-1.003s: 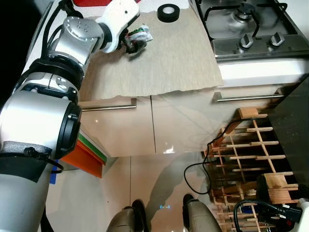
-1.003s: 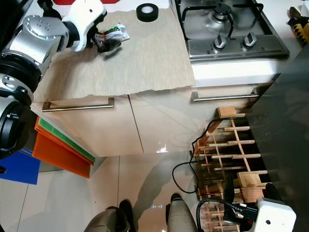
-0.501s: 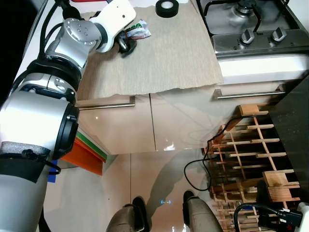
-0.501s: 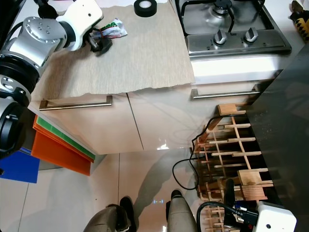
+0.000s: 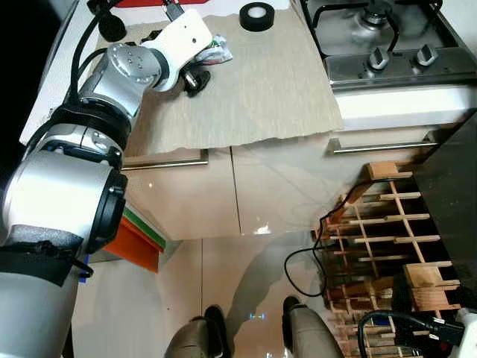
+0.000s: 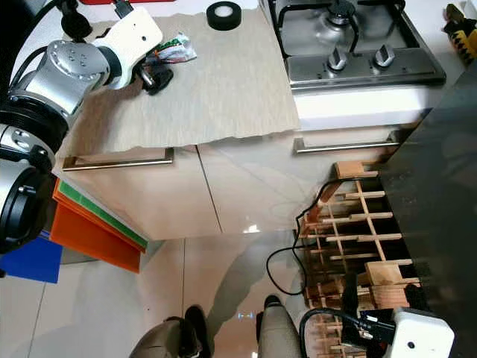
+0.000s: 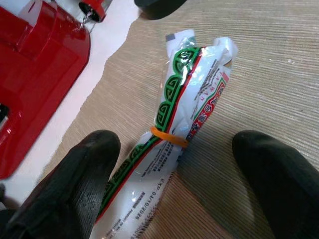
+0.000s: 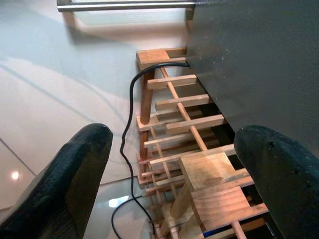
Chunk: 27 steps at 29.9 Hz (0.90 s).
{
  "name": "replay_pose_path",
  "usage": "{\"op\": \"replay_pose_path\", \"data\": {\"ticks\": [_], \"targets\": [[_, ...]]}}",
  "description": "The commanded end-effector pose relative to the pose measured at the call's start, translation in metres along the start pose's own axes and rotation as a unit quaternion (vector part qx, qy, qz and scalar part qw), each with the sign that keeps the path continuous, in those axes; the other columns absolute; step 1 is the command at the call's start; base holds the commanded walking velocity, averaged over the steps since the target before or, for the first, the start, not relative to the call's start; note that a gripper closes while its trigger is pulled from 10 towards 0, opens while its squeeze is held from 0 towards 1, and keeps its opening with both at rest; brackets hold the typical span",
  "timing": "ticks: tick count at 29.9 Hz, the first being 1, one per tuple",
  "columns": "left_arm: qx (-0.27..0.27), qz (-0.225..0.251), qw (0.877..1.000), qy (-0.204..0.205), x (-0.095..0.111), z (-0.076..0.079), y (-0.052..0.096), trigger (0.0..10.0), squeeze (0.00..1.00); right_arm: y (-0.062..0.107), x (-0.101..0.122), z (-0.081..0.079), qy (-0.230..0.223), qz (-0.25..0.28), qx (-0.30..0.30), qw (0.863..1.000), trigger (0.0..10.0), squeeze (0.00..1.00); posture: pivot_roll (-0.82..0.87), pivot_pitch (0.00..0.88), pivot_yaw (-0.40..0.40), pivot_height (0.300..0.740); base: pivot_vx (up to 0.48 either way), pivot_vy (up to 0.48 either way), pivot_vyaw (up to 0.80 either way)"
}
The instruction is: Restocking fridge
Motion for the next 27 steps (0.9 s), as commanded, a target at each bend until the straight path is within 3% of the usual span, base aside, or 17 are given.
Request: {"op": "replay_pose_path", "data": {"ticks": [1, 5, 8, 19, 27], "targets": [[-0.056, -0.057, 0.996, 0.039, -0.035, 0.040, -0.005, 0.0, 0.00, 0.001, 0.000, 0.000, 0.001, -0.004, -0.004, 1.000, 10.0, 0.00, -0.44, 0.273, 0.080, 0.740, 0.000, 0.000, 0.00], [-0.045, -0.050, 0.993, 0.096, -0.034, 0.039, -0.006, 0.0, 0.00, 0.000, 0.001, 0.000, 0.001, -0.003, -0.005, 1.000, 10.0, 0.00, -0.44, 0.272, 0.080, 0.740, 0.000, 0.000, 0.00], [-0.043, -0.058, 0.991, 0.111, -0.038, 0.041, -0.006, 0.0, 0.00, 0.000, 0.000, -0.002, 0.000, -0.004, -0.004, 1.000, 10.0, 0.00, -0.43, 0.278, 0.079, 0.740, 0.000, 0.000, 0.00], [-0.021, -0.063, 0.995, 0.080, -0.040, 0.037, -0.006, 0.0, 0.00, -0.004, -0.001, -0.003, -0.002, -0.003, -0.003, 1.000, 10.0, 0.00, -0.43, 0.279, 0.081, 0.740, 0.000, 0.000, 0.00], [0.004, -0.013, 0.996, 0.090, -0.016, 0.018, -0.006, 0.0, 0.00, -0.012, -0.002, -0.008, -0.006, 0.002, 0.003, 1.000, 10.0, 0.00, -0.39, 0.269, 0.076, 0.740, 0.000, 0.000, 0.00]]}}
Point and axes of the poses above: a point about 5 cm out from each wrist's last joint towards the gripper, its own y axis pointing back from the gripper into the wrist, its own x axis along the axis of the wrist's last joint, z = x × y, the point moved 5 cm from there along -y, pointing out of the wrist towards the gripper, and after that the axes turned 9 degrees about -y, right-handed, at the moved point
